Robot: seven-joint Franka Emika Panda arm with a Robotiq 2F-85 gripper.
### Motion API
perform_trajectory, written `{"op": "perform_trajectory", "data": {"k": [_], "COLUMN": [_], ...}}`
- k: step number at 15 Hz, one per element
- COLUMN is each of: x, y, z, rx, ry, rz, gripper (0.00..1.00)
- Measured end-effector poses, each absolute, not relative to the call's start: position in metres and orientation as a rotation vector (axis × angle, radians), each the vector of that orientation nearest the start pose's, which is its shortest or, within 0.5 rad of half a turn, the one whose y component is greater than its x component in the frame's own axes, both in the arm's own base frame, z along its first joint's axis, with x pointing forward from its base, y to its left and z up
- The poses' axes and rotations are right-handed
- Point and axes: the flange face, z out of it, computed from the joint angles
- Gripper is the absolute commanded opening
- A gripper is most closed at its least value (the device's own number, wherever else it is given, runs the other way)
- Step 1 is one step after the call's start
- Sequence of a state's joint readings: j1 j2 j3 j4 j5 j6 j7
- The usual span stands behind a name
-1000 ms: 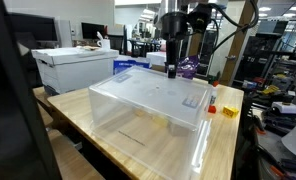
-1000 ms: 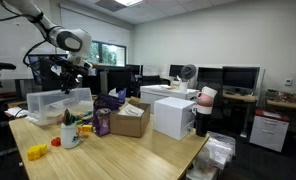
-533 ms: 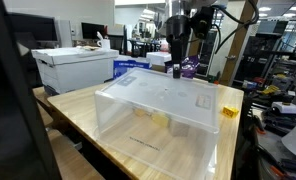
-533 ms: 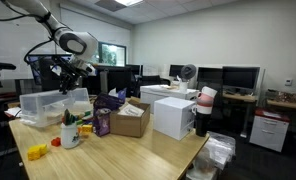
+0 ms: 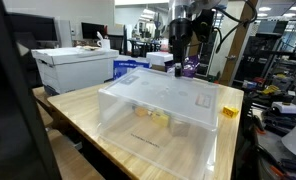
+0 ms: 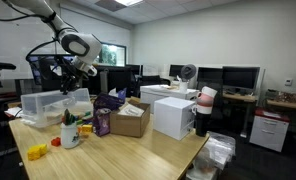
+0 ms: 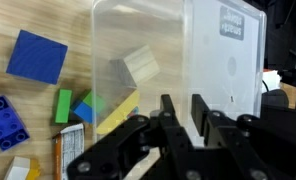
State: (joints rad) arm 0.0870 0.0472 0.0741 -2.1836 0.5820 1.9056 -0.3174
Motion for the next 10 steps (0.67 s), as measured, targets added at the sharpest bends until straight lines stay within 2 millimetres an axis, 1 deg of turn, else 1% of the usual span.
{"op": "perform_trajectory", "data": {"k": [5, 10], "x": [0.494, 0.490], "y": [0.114, 0.106], "z": [0.351, 0.336], "rx": [-2.530, -2.381], "ry": [-0.236, -0.290], "rz": [0.371, 0.390], "gripper": [0.07, 0.07]}}
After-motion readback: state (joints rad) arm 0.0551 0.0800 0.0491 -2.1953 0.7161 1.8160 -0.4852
